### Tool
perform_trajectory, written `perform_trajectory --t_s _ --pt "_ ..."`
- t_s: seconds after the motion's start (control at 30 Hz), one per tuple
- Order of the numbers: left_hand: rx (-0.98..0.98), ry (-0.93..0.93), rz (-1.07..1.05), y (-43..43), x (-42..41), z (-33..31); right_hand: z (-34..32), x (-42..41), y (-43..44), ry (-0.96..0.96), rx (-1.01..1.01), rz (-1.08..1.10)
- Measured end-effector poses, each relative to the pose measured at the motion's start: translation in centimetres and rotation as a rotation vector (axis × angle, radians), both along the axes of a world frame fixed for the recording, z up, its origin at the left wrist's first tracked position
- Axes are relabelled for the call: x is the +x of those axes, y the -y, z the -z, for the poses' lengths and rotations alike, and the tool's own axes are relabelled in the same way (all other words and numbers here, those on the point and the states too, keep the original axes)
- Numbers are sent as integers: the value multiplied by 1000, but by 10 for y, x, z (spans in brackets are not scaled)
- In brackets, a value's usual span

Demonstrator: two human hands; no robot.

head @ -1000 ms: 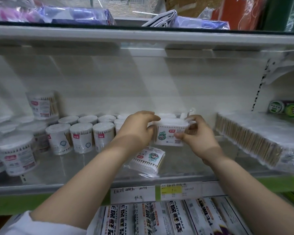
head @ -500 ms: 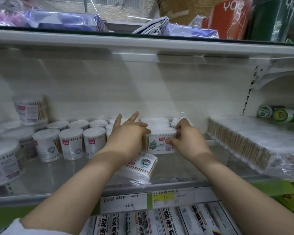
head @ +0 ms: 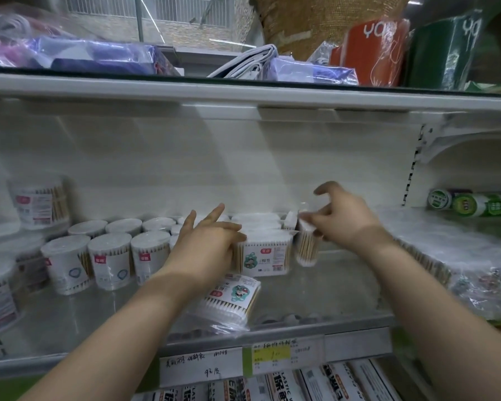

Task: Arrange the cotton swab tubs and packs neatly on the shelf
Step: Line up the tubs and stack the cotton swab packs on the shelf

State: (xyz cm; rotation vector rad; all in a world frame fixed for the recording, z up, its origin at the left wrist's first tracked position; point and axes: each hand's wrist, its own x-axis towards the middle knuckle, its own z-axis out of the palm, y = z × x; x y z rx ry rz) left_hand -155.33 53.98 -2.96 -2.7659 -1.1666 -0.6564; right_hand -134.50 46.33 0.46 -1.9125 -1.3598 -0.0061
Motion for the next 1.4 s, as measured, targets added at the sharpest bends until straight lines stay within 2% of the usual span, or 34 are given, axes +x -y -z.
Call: perform_trajectory --t_s 0.13,0.23,0.3,0.47,0.8,1.0,1.07,1.17,1.27,1.4 --pt "-32 48 27 2 -2 -1 -16 27 0 -49 110 86" --pt "-13 106 34 7 -7 -2 1 29 -7 55 -110 124" --pt "-20 150 51 12 -13 -4 16 24 -12 53 -219 93" --pt "-109 280 -19 27 -39 -6 31 14 -16 33 -258 96" --pt "-289 480 -125 36 -77 20 25 29 4 -140 -150 184" --pt "-365 554 -132 39 -70 19 4 32 31 -217 88 209" --pt "-403 547 -106 41 -65 20 0 26 38 -251 174 165" --pt "-461 560 -48 43 -59 21 -1 13 45 -479 276 -21" --pt "-509 644 25 47 -52 20 1 -1 46 -691 230 -235" --pt "-713 883 136 53 -41 15 12 -25 40 -892 142 -486"
